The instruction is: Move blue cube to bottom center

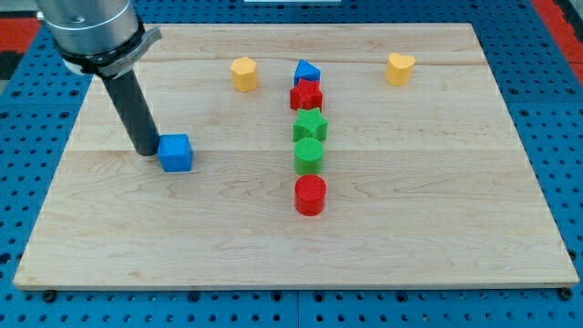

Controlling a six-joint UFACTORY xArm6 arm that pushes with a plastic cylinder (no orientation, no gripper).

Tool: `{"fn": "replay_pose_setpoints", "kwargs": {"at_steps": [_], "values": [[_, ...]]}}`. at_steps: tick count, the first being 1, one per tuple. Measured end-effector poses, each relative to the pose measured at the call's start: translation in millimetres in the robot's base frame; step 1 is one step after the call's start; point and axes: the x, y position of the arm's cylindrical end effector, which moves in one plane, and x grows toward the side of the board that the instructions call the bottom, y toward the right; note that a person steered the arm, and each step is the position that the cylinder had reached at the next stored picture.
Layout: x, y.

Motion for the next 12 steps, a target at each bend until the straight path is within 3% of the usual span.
{"fn": "replay_pose_setpoints", "kwargs": {"at_steps": [1,3,8,12], "values": [[-15.4,9.1],[50.9,89.0],[99.9,39.4],[148.9,111.4]]}}
